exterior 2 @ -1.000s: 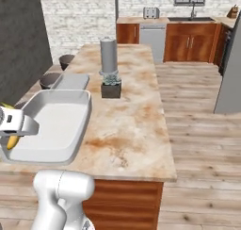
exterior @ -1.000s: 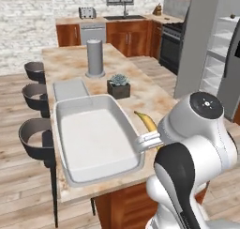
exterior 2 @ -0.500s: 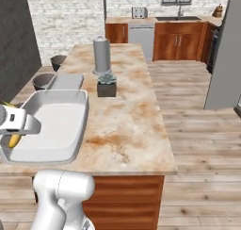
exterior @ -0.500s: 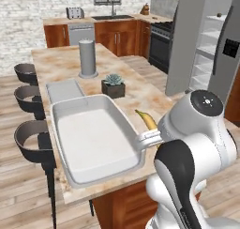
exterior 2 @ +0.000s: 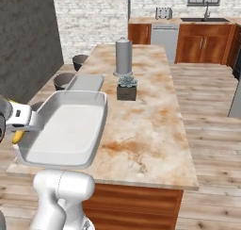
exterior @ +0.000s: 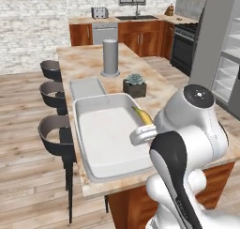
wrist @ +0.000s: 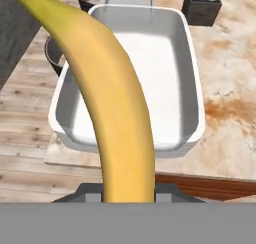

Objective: Place the cold items (banana and apple) from the fridge in one tupperware on the dining counter. Place the warm items (kebab skewer and hot dog) in the stove area in another tupperware.

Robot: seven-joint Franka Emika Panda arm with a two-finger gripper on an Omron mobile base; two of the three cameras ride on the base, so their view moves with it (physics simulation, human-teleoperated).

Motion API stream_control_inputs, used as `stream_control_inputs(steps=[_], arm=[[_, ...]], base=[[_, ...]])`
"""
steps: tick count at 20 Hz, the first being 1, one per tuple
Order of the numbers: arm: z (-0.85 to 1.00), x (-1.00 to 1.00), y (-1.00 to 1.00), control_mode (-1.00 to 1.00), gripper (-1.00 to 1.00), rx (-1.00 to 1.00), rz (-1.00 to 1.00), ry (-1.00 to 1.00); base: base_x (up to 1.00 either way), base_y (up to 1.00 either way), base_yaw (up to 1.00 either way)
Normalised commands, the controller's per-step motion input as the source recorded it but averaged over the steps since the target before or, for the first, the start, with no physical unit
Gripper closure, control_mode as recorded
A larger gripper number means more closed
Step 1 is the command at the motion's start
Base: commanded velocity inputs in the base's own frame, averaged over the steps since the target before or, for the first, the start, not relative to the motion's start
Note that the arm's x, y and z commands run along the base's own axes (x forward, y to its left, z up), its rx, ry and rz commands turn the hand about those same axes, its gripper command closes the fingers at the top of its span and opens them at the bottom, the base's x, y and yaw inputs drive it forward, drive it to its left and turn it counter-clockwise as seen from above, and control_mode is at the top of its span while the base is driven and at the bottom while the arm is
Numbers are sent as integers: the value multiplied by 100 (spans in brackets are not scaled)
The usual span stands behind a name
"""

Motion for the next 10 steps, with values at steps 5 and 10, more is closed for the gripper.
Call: stream_control_inputs(steps=[5, 10], arm=[[-6, 95, 0, -100, 100, 1, 0, 30], [-51, 79, 0, -100, 100, -1, 0, 25]], base=[[0, 0, 0], [0, 0, 0]])
